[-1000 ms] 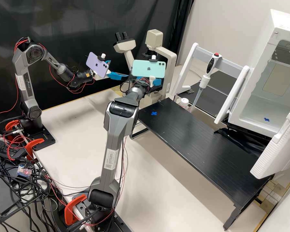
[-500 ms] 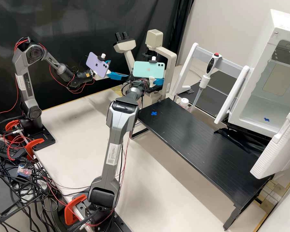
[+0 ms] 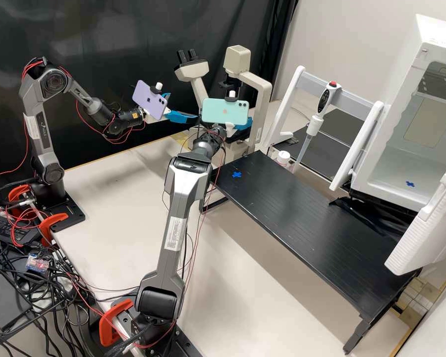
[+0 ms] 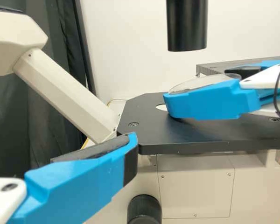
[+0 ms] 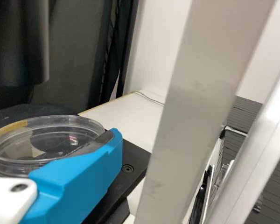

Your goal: Move the petri dish to the microscope

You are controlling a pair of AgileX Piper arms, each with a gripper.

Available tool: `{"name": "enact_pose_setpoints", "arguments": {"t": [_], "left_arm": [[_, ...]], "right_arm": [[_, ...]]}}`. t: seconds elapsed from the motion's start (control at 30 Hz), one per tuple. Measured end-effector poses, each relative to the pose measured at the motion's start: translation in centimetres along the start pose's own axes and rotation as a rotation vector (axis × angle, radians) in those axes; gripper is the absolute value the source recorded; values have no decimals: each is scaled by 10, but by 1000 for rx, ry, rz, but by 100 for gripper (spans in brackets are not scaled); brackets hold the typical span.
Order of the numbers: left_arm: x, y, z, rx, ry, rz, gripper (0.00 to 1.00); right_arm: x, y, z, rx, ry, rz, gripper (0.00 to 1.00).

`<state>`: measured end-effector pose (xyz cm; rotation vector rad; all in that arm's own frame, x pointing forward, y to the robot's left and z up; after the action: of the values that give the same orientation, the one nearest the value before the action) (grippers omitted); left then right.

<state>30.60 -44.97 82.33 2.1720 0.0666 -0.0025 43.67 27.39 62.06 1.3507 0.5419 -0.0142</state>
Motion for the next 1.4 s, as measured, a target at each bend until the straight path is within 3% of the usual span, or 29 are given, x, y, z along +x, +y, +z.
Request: {"name": "enact_pose_setpoints", "arguments": {"t": [0.17, 0.3, 0.67, 0.83, 1.23, 1.4], "left_arm": [[0, 0, 0, 0, 0, 0, 100], [0, 0, 0, 0, 0, 0, 100], [0, 0, 0, 0, 0, 0, 100], [0, 0, 0, 0, 0, 0, 100], [0, 0, 0, 0, 0, 0, 100], [0, 0, 0, 0, 0, 0, 100]], "right_arm": [[3, -12, -2, 39, 97, -28, 0], [4, -14, -1, 32, 135, -53, 0], [11, -15, 8, 70, 110, -44, 0], [14, -8, 17, 55, 74, -25, 0], [10, 2, 30, 75, 36, -15, 0], [5, 8, 25, 48, 52, -16, 0]]}}
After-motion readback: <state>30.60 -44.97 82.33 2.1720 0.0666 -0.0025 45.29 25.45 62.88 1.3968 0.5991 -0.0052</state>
